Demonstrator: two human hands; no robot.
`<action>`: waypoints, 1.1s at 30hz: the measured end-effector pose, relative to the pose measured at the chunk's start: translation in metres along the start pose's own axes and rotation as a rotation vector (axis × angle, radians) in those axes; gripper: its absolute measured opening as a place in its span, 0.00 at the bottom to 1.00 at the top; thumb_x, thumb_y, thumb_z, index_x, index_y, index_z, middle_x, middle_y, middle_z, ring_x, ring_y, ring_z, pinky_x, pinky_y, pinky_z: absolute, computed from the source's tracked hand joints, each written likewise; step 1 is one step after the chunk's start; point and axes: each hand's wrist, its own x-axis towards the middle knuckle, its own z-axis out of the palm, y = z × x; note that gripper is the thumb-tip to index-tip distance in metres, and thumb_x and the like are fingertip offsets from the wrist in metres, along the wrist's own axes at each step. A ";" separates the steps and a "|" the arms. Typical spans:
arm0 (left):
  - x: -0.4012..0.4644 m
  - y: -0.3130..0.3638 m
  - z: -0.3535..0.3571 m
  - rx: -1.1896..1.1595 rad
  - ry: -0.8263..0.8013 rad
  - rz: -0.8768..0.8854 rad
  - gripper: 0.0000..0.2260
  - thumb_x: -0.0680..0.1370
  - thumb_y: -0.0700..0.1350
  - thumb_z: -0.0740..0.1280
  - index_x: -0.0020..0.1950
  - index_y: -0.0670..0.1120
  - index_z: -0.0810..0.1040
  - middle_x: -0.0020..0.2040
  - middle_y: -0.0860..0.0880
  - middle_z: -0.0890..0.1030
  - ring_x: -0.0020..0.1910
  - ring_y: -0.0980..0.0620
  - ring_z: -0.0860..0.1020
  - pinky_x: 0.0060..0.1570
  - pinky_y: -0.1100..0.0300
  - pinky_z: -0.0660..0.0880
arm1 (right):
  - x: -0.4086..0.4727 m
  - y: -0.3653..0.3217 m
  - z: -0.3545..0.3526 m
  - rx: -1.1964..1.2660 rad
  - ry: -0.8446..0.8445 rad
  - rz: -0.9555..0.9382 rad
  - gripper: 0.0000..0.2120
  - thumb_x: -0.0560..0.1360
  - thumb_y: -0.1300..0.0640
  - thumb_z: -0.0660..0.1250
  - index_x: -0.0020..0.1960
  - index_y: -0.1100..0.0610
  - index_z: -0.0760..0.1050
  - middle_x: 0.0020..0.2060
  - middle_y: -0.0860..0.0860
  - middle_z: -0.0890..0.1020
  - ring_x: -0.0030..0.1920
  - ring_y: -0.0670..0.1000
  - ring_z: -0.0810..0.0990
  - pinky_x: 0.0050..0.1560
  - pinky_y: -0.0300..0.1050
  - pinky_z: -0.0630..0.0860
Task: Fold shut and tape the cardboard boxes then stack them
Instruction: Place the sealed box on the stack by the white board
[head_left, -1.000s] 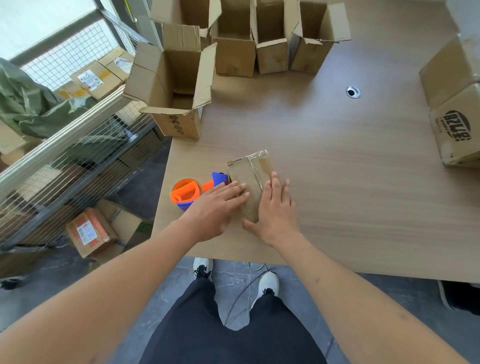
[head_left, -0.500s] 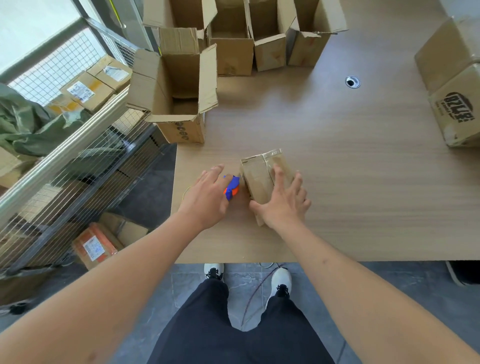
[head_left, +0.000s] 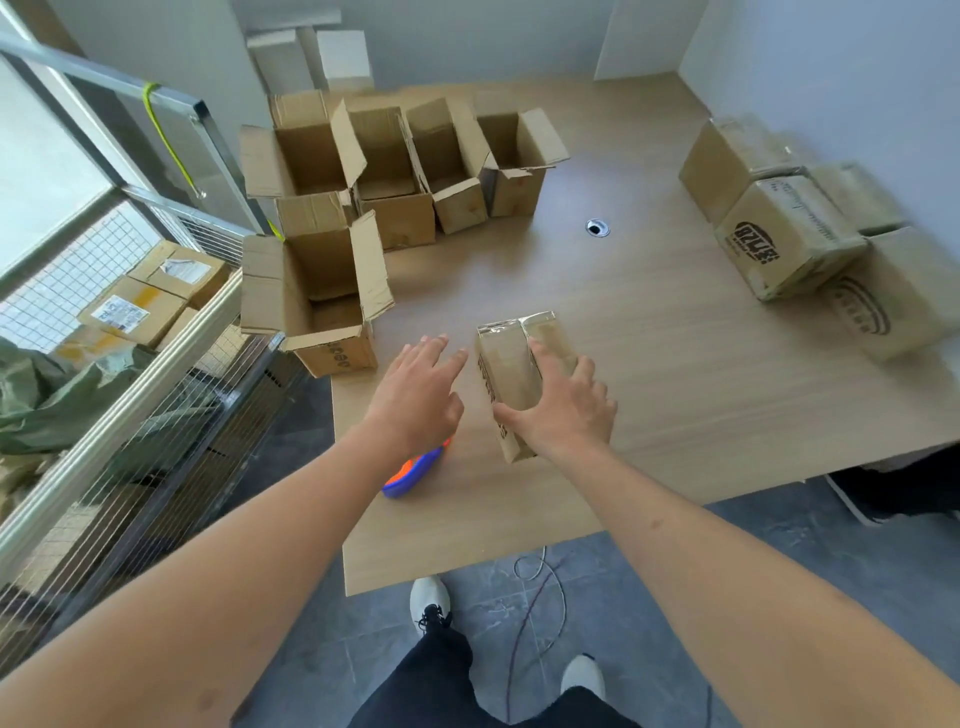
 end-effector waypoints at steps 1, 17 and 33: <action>0.001 0.008 -0.007 0.011 0.009 0.010 0.29 0.80 0.46 0.64 0.81 0.47 0.62 0.81 0.41 0.60 0.81 0.41 0.56 0.80 0.47 0.52 | -0.001 0.002 -0.010 -0.003 0.015 0.000 0.49 0.57 0.24 0.69 0.74 0.31 0.53 0.65 0.55 0.68 0.60 0.62 0.74 0.59 0.58 0.69; 0.000 0.220 -0.067 0.121 0.127 0.100 0.29 0.83 0.52 0.61 0.83 0.51 0.57 0.83 0.44 0.58 0.82 0.42 0.52 0.81 0.45 0.50 | -0.037 0.155 -0.174 0.030 0.214 -0.009 0.49 0.63 0.24 0.69 0.78 0.33 0.52 0.73 0.59 0.65 0.67 0.64 0.70 0.65 0.61 0.67; 0.087 0.398 -0.073 0.134 0.139 0.251 0.27 0.84 0.51 0.61 0.82 0.48 0.61 0.81 0.46 0.61 0.80 0.43 0.58 0.79 0.46 0.55 | 0.000 0.316 -0.282 0.089 0.272 0.106 0.49 0.61 0.25 0.70 0.78 0.34 0.56 0.71 0.56 0.66 0.70 0.64 0.69 0.68 0.61 0.65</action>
